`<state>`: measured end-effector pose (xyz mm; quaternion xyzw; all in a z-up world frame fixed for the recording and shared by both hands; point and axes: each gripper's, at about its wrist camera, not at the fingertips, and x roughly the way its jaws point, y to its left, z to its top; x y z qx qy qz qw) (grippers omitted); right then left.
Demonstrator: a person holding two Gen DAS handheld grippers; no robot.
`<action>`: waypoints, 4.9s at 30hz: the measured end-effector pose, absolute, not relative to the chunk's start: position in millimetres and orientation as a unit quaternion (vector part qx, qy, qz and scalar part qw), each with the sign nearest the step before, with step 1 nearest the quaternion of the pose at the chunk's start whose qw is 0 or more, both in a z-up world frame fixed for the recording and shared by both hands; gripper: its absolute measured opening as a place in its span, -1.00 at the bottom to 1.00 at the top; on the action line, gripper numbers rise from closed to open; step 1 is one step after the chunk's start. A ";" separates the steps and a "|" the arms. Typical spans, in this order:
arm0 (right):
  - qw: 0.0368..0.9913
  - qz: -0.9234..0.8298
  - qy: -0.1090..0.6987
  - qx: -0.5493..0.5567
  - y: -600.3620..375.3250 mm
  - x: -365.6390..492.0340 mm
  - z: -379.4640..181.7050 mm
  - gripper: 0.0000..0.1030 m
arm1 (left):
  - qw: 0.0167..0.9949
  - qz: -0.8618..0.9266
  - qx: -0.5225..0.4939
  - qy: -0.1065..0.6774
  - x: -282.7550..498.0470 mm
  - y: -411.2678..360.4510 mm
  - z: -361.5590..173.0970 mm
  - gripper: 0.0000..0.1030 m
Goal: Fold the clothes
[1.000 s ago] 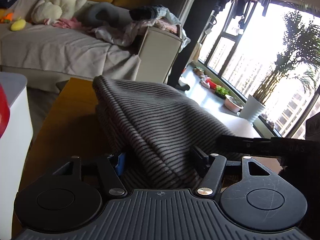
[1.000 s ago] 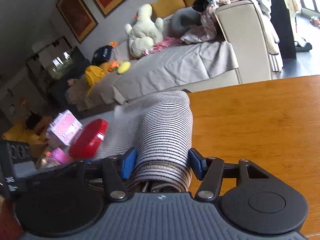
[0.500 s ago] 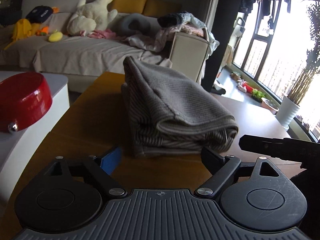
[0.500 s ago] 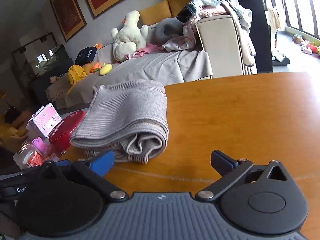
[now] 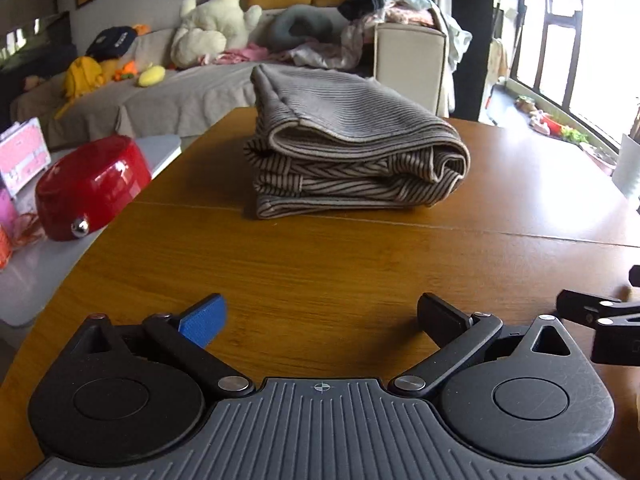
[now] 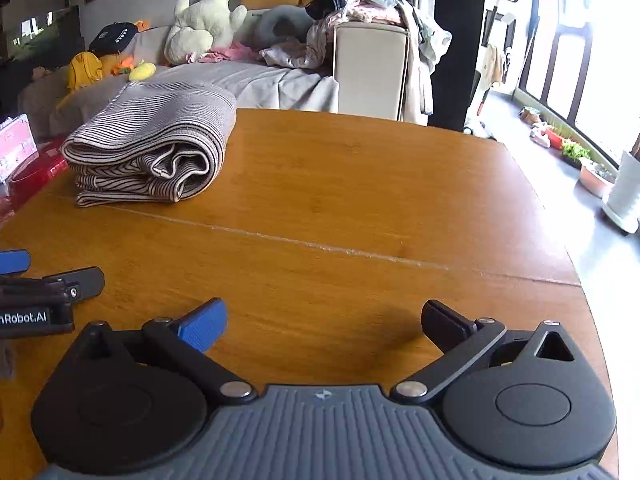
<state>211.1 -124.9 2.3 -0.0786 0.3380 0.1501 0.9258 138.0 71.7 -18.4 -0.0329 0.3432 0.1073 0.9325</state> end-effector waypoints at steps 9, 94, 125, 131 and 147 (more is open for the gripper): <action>0.922 0.181 0.336 -0.061 -114.7 258.7 -2.3 1.00 | 0.929 0.145 -0.048 0.336 159.1 71.2 -20.6 1.00; 0.923 0.178 0.335 -0.062 -114.9 259.9 -3.1 1.00 | 0.924 0.173 -0.060 0.335 176.8 77.8 -18.2 1.00; 0.923 0.178 0.335 -0.062 -115.5 259.2 -2.8 1.00 | 0.924 0.173 -0.061 0.335 176.7 77.4 -17.8 1.00; 0.923 0.178 0.335 -0.062 -115.5 259.1 -2.9 1.00 | 0.924 0.173 -0.061 0.335 176.7 77.4 -17.9 1.00; 0.923 0.178 0.335 -0.062 -115.8 258.8 -2.8 1.00 | 0.924 0.173 -0.061 0.335 176.7 77.3 -17.7 1.00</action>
